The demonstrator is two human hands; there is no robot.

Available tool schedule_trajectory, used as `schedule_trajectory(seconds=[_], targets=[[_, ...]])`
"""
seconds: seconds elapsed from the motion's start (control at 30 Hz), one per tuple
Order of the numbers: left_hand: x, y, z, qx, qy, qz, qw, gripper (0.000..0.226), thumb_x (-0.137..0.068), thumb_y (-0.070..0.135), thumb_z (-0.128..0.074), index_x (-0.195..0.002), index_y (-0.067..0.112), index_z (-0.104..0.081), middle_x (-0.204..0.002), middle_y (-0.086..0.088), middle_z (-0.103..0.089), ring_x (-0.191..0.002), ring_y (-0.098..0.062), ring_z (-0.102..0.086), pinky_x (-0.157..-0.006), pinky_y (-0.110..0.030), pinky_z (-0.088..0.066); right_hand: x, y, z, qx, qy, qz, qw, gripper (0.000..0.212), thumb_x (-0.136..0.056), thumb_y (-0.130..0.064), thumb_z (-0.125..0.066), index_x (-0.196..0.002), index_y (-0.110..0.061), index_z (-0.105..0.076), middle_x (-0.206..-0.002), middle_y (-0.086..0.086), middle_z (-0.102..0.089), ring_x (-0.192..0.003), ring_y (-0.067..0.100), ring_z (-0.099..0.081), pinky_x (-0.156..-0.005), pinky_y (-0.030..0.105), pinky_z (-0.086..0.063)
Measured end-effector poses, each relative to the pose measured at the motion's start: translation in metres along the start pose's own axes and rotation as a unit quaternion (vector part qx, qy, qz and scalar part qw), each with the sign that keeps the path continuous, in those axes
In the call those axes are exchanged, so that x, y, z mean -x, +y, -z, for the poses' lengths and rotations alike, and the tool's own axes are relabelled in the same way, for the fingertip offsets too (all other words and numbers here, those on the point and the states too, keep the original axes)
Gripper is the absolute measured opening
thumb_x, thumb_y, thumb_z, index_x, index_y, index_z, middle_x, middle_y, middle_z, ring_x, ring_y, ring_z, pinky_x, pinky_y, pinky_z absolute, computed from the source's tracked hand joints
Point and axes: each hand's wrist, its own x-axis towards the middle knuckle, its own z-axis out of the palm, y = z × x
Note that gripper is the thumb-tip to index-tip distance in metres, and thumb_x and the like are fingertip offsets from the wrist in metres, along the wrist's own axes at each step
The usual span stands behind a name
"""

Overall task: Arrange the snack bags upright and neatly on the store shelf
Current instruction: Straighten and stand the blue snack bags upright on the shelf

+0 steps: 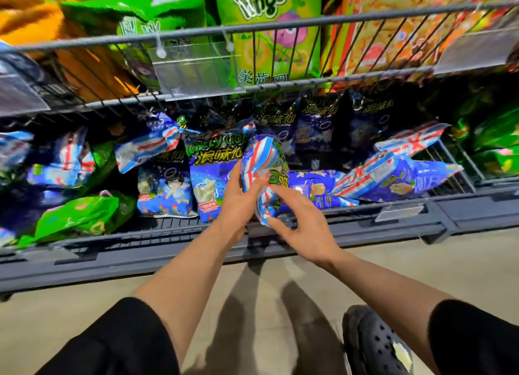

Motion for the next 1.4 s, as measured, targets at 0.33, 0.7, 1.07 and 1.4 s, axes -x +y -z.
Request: schedule_trajectory(seconds=[0.33, 0.7, 1.07, 1.4], targets=[[0.031, 0.048, 0.056, 0.044, -0.014, 0.144, 0.989, 0.032, -0.096, 0.033, -0.041, -0.114, 0.018, -0.063, -0.097, 0.000, -0.075, -0.088, -0.017, -0.071, -0.079, -0.032, -0.055, -0.029, -0.026, 0.007, -0.247, 0.104, -0.299, 0.916, 0.056, -0.083, -0.045, -0.065, -0.125, -0.012, -0.047, -0.121, 0.001, -0.057, -0.103, 0.008, -0.057, -0.090, 0.005, -0.041], [0.046, 0.063, 0.085, 0.055, -0.067, 0.198, 0.976, 0.029, -0.091, 0.028, -0.050, -0.116, 0.020, -0.061, -0.097, -0.001, -0.074, -0.085, -0.019, -0.070, -0.089, -0.041, -0.052, -0.030, -0.020, 0.052, -0.401, 0.081, -0.351, 0.842, 0.057, -0.072, -0.019, -0.079, -0.122, -0.009, -0.055, -0.113, 0.013, -0.069, -0.078, 0.019, -0.070, -0.063, 0.028, -0.056], [0.012, 0.071, 0.059, -0.017, -0.029, 0.057, 0.998, 0.072, -0.071, 0.003, -0.077, -0.131, 0.014, -0.038, -0.114, -0.008, -0.067, -0.085, -0.012, -0.071, -0.066, -0.029, -0.060, -0.050, -0.005, 0.068, -0.345, 0.142, -0.304, 0.876, 0.049, -0.069, 0.000, -0.079, -0.111, 0.000, -0.054, -0.096, 0.011, -0.070, -0.064, 0.006, -0.070, -0.056, 0.023, -0.055], [-0.013, 0.070, 0.051, -0.152, -0.061, -0.018, 0.986, 0.070, -0.053, 0.000, -0.088, -0.115, 0.015, -0.058, -0.106, -0.006, -0.071, -0.093, -0.021, -0.068, -0.080, -0.031, -0.055, -0.074, -0.001, 0.073, 0.126, -0.023, -0.050, 0.991, 0.129, -0.041, -0.055, -0.087, -0.148, -0.020, -0.024, -0.152, 0.004, -0.030, -0.144, 0.022, -0.017, -0.117, 0.050, -0.001]])
